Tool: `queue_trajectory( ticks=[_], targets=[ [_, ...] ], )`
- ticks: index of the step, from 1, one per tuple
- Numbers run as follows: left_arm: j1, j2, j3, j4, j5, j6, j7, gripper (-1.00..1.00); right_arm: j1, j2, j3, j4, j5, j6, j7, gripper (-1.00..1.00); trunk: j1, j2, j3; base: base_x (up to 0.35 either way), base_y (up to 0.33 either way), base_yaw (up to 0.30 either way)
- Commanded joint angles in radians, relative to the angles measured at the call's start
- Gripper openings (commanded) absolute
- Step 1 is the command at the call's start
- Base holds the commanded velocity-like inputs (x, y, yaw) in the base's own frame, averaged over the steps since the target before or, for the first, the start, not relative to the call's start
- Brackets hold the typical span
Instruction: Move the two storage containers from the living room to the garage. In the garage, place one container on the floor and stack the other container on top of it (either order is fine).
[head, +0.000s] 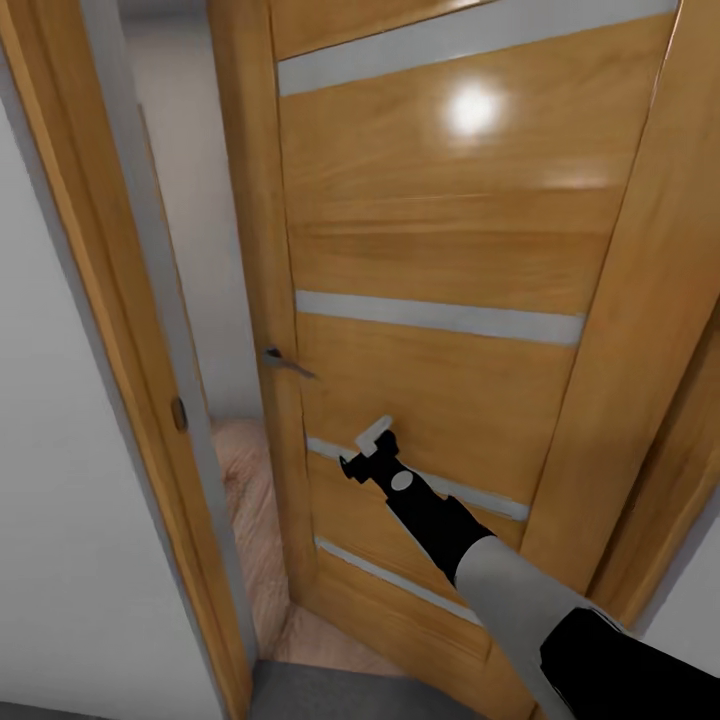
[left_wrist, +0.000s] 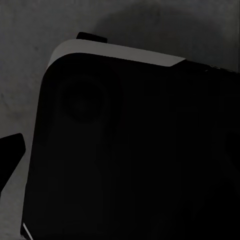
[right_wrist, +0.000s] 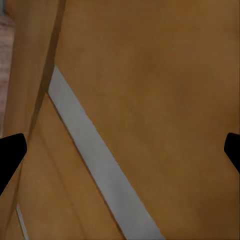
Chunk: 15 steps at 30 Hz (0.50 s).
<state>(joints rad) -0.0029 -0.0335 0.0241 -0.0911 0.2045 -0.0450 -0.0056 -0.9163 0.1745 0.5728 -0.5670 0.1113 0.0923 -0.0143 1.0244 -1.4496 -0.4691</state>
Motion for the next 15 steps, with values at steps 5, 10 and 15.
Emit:
queue_trajectory(
  ticks=[5, 10, 15],
  targets=[
    [0.0, 0.0, 0.002, 0.0, 0.005, -0.003, -0.001, 1.0, -0.001, 0.0, 0.003, 0.015, 0.015, 0.015, -0.032, 1.0, 0.001, 0.0, -0.001, 0.322, 0.0, 0.0],
    [0.0, 0.0, 0.002, 0.001, 0.006, -0.003, -0.001, 1.0, -0.007, 0.0, 0.004, 0.036, 0.06, 0.026, -0.055, 1.0, 0.001, 0.0, -0.001, 0.322, 0.0, 0.0],
    [0.0, 0.0, 0.003, 0.001, 0.006, -0.003, -0.001, 1.0, -0.007, 0.0, 0.004, 0.038, 0.089, 0.028, -0.057, 1.0, 0.001, 0.0, -0.001, 0.322, 0.0, 0.0]
  ],
)
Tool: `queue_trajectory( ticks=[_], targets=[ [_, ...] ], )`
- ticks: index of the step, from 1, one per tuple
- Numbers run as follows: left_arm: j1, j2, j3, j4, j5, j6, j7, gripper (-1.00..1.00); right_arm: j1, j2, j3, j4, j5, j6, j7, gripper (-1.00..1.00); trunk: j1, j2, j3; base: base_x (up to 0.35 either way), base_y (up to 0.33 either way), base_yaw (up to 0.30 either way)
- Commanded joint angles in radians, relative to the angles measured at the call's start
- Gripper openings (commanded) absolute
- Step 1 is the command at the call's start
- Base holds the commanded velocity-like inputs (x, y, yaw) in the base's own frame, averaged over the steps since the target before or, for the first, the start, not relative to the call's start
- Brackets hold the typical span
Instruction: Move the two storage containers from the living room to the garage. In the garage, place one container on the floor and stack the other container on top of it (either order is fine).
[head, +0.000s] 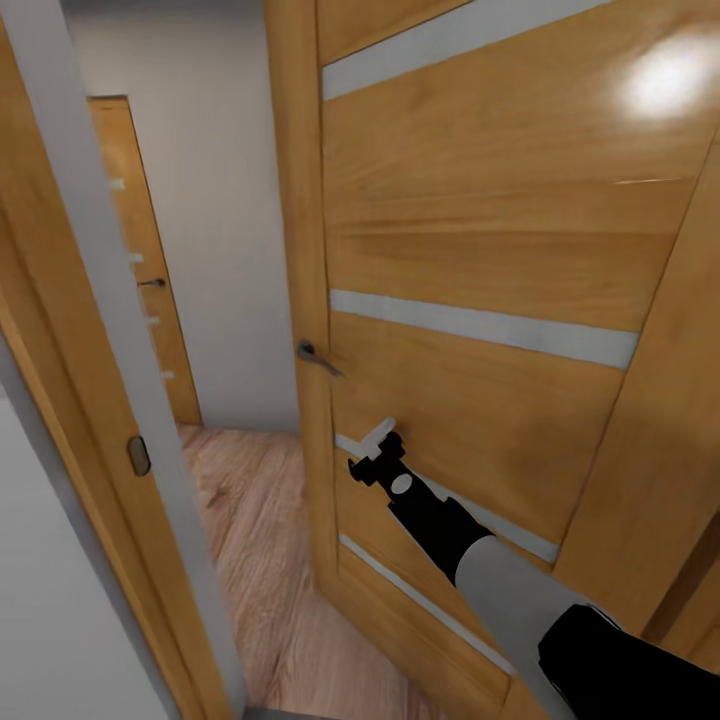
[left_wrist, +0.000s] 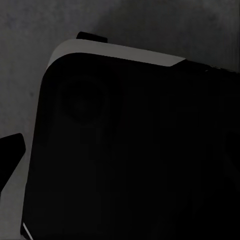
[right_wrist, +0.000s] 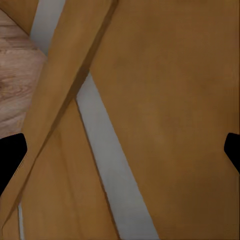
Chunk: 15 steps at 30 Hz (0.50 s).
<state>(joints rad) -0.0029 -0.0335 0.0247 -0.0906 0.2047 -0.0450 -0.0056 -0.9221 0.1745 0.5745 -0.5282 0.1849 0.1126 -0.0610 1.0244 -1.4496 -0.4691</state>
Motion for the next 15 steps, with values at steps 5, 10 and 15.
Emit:
queue_trajectory(
  ticks=[5, 10, 15],
  targets=[
    [0.0, 0.0, 0.003, 0.0, 0.006, -0.003, -0.001, 1.0, -0.001, 0.0, 0.001, 0.0, 0.021, 0.009, -0.039, 1.0, 0.001, 0.0, -0.001, 0.322, 0.0, 0.0],
    [0.0, 0.0, 0.003, 0.0, 0.007, -0.003, -0.001, 1.0, -0.001, 0.0, -0.001, -0.003, 0.024, 0.033, -0.102, 1.0, 0.001, 0.0, -0.001, 0.26, 0.0, 0.0],
    [0.0, 0.0, 0.004, -0.001, 0.007, -0.003, -0.001, 1.0, -0.001, 0.0, -0.008, -0.014, 0.026, 0.034, -0.105, 1.0, 0.001, 0.0, -0.001, 0.05, 0.0, 0.0]
  ],
)
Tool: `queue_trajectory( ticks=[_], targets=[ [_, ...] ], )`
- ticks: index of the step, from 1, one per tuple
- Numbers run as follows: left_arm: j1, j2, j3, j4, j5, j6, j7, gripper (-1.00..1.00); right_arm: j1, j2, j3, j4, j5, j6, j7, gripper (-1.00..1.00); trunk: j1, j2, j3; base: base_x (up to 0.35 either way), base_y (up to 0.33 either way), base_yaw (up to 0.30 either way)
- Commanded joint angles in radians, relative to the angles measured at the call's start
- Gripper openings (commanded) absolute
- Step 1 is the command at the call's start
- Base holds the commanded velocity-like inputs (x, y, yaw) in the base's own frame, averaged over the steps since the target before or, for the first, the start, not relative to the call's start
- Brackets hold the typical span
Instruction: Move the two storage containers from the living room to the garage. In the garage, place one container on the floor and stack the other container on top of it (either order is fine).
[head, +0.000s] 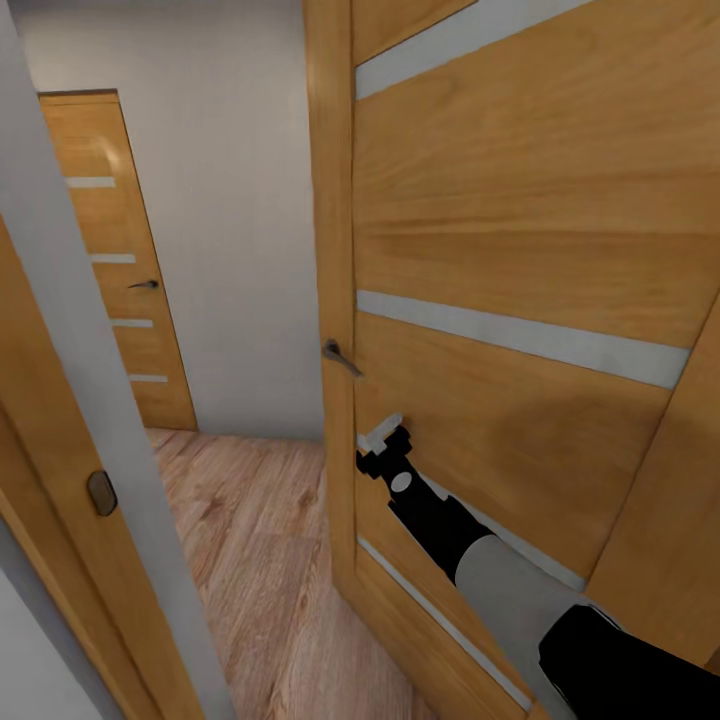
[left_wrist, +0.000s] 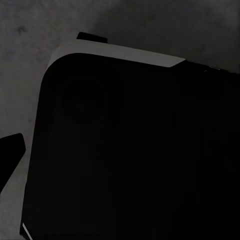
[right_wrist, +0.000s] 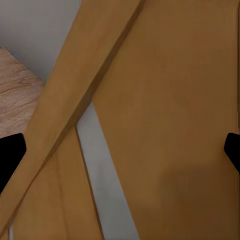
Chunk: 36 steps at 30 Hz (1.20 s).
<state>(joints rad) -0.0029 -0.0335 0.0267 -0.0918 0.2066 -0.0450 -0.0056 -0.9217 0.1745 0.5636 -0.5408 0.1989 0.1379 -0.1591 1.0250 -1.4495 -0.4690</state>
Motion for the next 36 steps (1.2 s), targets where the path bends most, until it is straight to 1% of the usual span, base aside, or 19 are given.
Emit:
queue_trajectory(
  ticks=[1, 9, 10, 11, 12, 13, 14, 15, 17, 18, 20, 21, 22, 23, 25, 29, 36],
  targets=[
    [0.0, 0.0, 0.002, 0.0, 0.005, -0.003, -0.001, 1.0, -0.001, 0.0, 0.002, -0.004, 0.009, 0.008, -0.006, 1.0, 0.0, -0.001, -0.001, 0.007, 0.0, 0.0],
    [0.0, 0.0, 0.002, 0.001, 0.005, -0.003, -0.001, 1.0, 0.0, 0.0, -0.003, 0.005, -0.008, 0.007, -0.015, 1.0, 0.0, -0.001, -0.001, 0.002, 0.0, 0.0],
    [0.0, 0.0, 0.002, 0.001, 0.006, -0.003, -0.001, 1.0, 0.0, 0.0, -0.006, 0.006, -0.009, 0.007, -0.036, 1.0, 0.0, -0.001, -0.001, 0.0, 0.0, 0.0],
    [0.0, 0.0, 0.002, 0.001, 0.006, -0.003, -0.001, 1.0, 0.0, 0.0, -0.01, 0.006, -0.021, 0.001, -0.084, 1.0, 0.0, -0.001, -0.001, 0.0, 0.0, 0.0],
    [0.0, 0.0, 0.002, 0.001, 0.006, -0.003, -0.001, 1.0, 0.0, 0.0, -0.011, 0.006, -0.028, -0.001, -0.103, 1.0, 0.0, -0.001, -0.001, 0.0, 0.0, 0.0],
    [0.0, 0.0, 0.002, 0.001, 0.007, -0.003, -0.001, 1.0, 0.0, 0.0, -0.012, 0.005, -0.062, -0.006, -0.155, 1.0, 0.0, -0.001, -0.001, 0.0, 0.0, 0.0],
    [0.0, 0.0, 0.002, 0.001, 0.007, -0.003, -0.001, 1.0, 0.0, 0.0, -0.011, 0.003, -0.076, -0.006, -0.169, 1.0, 0.0, -0.001, -0.001, 0.0, 0.0, 0.0],
    [0.0, 0.0, 0.002, 0.001, 0.007, -0.003, -0.001, 1.0, 0.0, 0.0, -0.007, 0.0, -0.1, -0.007, -0.193, 1.0, 0.0, -0.001, -0.001, 0.0, 0.0, 0.0],
    [0.0, 0.0, 0.002, 0.001, 0.007, -0.003, 0.0, 1.0, 0.0, 0.0, 0.001, -0.002, -0.115, -0.009, -0.207, 1.0, 0.0, -0.001, -0.001, 0.0, 0.0, 0.0],
    [0.0, 0.0, 0.002, 0.001, 0.007, -0.003, 0.0, 1.0, 0.001, 0.0, 0.016, -0.003, -0.125, -0.011, -0.213, 1.0, 0.0, -0.001, -0.001, 0.0, 0.0, 0.0],
    [0.0, 0.0, 0.002, 0.001, 0.007, -0.003, 0.001, 1.0, 0.004, 0.0, 0.042, -0.004, -0.131, -0.013, -0.218, 1.0, 0.0, -0.001, -0.001, 0.0, 0.0, 0.0],
    [0.0, 0.0, 0.003, 0.001, 0.007, -0.003, 0.001, 1.0, 0.006, 0.0, 0.078, -0.005, -0.136, -0.015, -0.221, 1.0, 0.0, -0.001, -0.001, 0.0, 0.0, 0.0],
    [0.0, 0.0, 0.003, 0.001, 0.007, -0.003, 0.001, 1.0, 0.006, 0.0, 0.095, -0.005, -0.14, -0.016, -0.222, 1.0, 0.0, -0.001, -0.001, 0.0, 0.0, 0.0],
    [0.0, 0.0, 0.003, 0.001, 0.007, -0.003, 0.001, 1.0, 0.007, 0.0, 0.128, -0.006, -0.146, -0.017, -0.224, 1.0, 0.0, -0.001, -0.001, 0.0, 0.0, 0.0],
    [0.0, 0.0, 0.004, 0.001, 0.007, -0.003, 0.001, 1.0, 0.01, 0.0, 0.159, -0.006, -0.157, -0.02, -0.226, 1.0, 0.0, -0.001, -0.001, 0.0, 0.0, 0.0],
    [0.0, 0.0, 0.003, 0.001, 0.007, -0.003, 0.001, 1.0, 0.013, 0.0, 0.188, -0.007, -0.174, -0.027, -0.227, 1.0, 0.0, -0.001, -0.001, 0.0, 0.0, 0.0],
    [0.0, 0.0, 0.003, 0.001, 0.007, -0.003, 0.001, 1.0, 0.014, 0.0, 0.201, -0.008, -0.18, -0.029, -0.226, 1.0, 0.0, -0.001, -0.001, 0.0, 0.0, 0.0]
  ],
)
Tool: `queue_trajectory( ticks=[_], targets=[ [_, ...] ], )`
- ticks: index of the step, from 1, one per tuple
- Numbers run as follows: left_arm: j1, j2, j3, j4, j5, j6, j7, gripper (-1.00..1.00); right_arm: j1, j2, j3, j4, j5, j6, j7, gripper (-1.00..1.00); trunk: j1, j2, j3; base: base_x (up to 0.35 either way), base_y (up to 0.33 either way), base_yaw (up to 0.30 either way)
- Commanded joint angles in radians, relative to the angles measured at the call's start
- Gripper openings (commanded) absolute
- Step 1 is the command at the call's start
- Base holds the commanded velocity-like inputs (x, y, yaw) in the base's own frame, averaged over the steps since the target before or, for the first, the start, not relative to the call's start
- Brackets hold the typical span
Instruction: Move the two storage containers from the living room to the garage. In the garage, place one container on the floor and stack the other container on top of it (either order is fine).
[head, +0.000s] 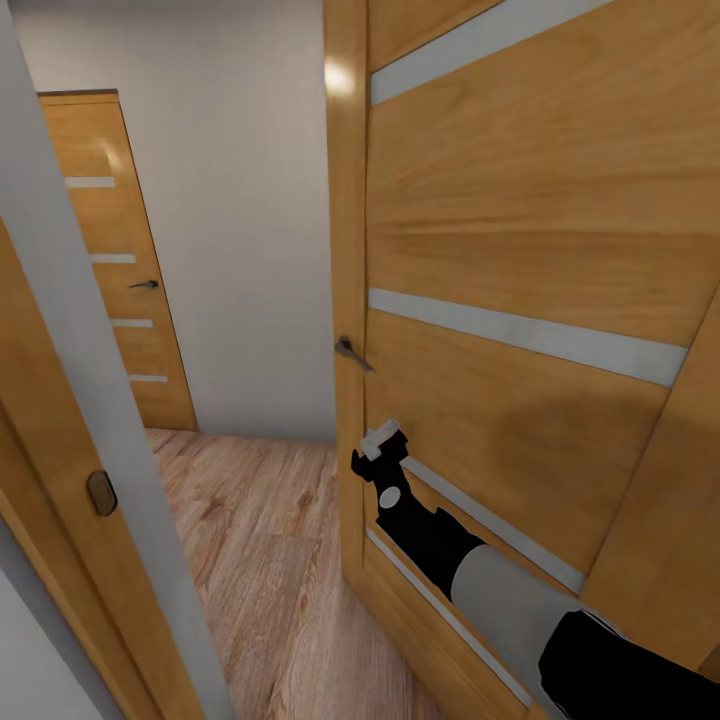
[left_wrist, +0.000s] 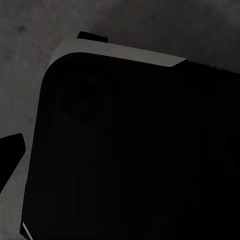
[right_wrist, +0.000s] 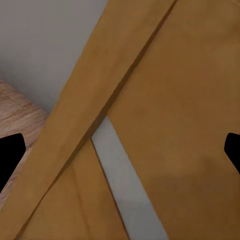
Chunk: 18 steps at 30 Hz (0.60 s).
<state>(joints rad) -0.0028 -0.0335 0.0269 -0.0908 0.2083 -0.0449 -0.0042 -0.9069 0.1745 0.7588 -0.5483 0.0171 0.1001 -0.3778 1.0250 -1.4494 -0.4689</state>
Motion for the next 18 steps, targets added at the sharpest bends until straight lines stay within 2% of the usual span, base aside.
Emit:
queue_trajectory(
  ticks=[1, 18],
  targets=[
    [0.0, 0.0, 0.002, 0.0, 0.005, -0.003, 0.0, 1.0, -0.001, 0.0, 0.006, -0.001, 0.002, 0.009, -0.007, 1.0, 0.0, -0.001, -0.001, 0.0, 0.0, 0.0],
    [0.0, 0.0, 0.002, -0.001, 0.005, -0.003, 0.0, 1.0, 0.008, 0.0, 0.009, -0.01, 0.001, 0.017, -0.004, 1.0, 0.0, -0.001, -0.001, 0.0, 0.0, 0.0]
  ],
)
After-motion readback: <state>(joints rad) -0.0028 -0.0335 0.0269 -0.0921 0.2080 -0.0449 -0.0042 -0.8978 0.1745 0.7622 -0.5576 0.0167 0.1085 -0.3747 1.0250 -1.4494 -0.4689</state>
